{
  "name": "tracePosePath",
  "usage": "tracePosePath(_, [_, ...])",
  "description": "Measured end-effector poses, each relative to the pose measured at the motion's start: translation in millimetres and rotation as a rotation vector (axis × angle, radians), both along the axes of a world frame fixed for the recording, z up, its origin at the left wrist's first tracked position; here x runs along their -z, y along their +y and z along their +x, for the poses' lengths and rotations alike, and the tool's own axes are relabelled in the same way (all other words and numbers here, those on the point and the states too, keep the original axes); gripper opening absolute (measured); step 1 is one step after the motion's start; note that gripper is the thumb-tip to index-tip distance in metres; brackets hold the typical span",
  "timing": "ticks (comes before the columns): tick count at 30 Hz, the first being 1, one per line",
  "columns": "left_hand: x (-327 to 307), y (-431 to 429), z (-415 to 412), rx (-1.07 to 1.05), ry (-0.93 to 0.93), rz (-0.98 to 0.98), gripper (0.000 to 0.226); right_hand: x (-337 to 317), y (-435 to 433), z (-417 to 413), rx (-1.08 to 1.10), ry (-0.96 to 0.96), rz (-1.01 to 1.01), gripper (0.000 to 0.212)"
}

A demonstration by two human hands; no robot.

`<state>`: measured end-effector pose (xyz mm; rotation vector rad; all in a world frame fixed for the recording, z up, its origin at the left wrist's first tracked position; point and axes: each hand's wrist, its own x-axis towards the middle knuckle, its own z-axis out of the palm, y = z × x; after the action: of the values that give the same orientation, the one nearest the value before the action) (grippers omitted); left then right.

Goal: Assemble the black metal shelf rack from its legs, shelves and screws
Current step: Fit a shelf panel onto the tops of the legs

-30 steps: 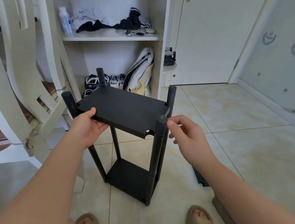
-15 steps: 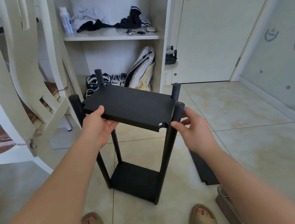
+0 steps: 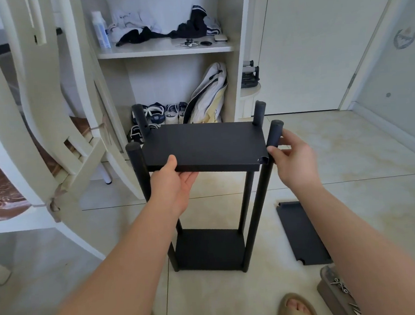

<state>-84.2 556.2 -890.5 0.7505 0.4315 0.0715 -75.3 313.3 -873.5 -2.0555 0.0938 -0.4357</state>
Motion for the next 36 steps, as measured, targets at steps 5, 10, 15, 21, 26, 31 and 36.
tracePosePath(5, [1,-1,0,-0.016,-0.001,-0.008,0.011,8,3,-17,0.099,0.019,0.113,0.013])
tracePosePath(10, [1,-5,-6,-0.017,0.006,-0.01,0.013,3,13,-53,0.121,0.198,0.275,0.037])
tracePosePath(15, [1,-12,-17,-0.033,0.021,-0.027,0.033,6,46,-69,0.004,0.494,0.597,0.036])
tracePosePath(21, [8,-23,-26,-0.04,0.079,0.006,0.042,14,70,-60,-0.004,0.501,0.937,0.032])
tracePosePath(26, [15,-24,-30,-0.044,0.108,0.03,0.044,18,76,-50,0.014,0.457,1.044,0.026])
tracePosePath(31, [24,-29,-33,-0.031,0.176,0.086,0.047,26,75,-44,0.06,0.502,1.047,0.019])
tracePosePath(36, [32,-22,-38,0.008,0.255,0.147,0.037,34,74,-44,0.058,0.578,1.09,0.017])
